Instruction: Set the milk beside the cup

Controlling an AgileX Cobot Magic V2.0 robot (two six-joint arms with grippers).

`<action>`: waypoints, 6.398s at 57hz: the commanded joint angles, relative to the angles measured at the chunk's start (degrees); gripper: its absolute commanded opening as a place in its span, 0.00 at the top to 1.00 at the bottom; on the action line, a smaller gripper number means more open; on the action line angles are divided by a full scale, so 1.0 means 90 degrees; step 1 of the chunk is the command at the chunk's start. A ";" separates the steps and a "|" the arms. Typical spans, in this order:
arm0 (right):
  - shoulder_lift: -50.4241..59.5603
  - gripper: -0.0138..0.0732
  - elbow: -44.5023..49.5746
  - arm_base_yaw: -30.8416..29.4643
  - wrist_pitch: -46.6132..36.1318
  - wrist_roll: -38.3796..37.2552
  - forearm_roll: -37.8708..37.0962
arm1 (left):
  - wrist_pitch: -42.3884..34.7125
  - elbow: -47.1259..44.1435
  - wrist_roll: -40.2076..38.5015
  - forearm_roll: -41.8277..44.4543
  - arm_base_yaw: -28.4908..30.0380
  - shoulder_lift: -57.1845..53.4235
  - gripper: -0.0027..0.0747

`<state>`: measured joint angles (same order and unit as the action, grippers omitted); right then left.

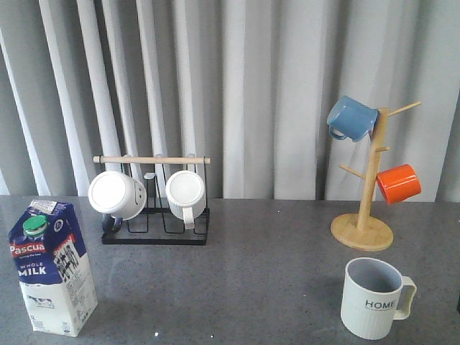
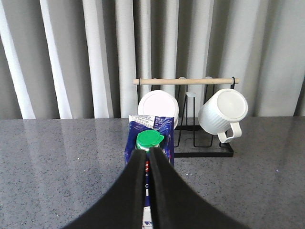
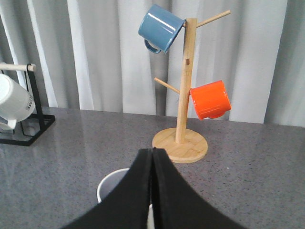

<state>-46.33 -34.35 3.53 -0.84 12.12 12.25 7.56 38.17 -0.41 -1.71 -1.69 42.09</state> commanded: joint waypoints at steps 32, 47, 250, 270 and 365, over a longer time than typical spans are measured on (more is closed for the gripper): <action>-0.0598 0.16 -0.0255 -0.0045 0.0015 0.0382 0.0015 | -0.0395 0.0250 -0.0086 -0.0075 -0.0027 0.0437 0.22; -0.0598 0.19 -0.0255 -0.0045 -0.0043 0.0375 0.0039 | -0.0409 0.0250 -0.0086 -0.0075 -0.0027 0.0437 0.22; -0.7060 0.84 -0.2404 0.3004 -0.5108 0.0637 0.2045 | -0.0409 0.0250 -0.0081 -0.0075 -0.0027 0.0437 0.22; -0.7070 0.73 -0.2379 0.3004 -0.4665 0.0986 0.1942 | -0.0409 0.0250 -0.0081 -0.0075 -0.0027 0.0437 0.22; -0.1338 0.59 -0.1200 -0.0029 -0.1188 -0.1112 -0.1810 | -0.0409 0.0250 -0.0081 -0.0075 -0.0027 0.0437 0.22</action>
<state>-62.64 -41.77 6.33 -12.20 6.39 -0.44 7.82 38.34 -0.59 -1.93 -1.69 46.21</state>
